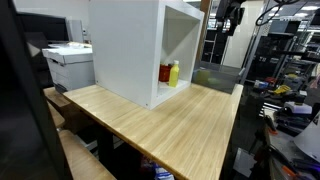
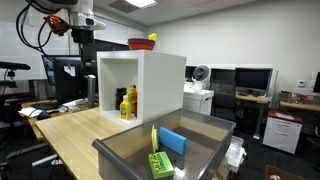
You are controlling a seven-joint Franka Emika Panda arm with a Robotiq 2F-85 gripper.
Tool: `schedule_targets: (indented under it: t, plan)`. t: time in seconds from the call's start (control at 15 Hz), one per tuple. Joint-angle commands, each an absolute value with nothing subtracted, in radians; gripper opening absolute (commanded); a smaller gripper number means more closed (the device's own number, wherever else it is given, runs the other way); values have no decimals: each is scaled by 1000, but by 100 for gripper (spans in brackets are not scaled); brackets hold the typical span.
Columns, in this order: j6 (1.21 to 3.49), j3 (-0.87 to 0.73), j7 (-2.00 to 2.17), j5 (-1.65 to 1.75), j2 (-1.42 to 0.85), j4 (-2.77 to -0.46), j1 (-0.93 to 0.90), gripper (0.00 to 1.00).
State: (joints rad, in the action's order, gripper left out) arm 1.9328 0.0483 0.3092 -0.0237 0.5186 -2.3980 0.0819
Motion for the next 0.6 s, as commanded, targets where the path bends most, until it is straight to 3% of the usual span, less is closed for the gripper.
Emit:
schedule_targets:
  t: [0.0,0.53]
  plan:
    - [1931,44,367,3,520,-2381,117,100]
    - [1949,10,472,55,510,-2348,209,100]
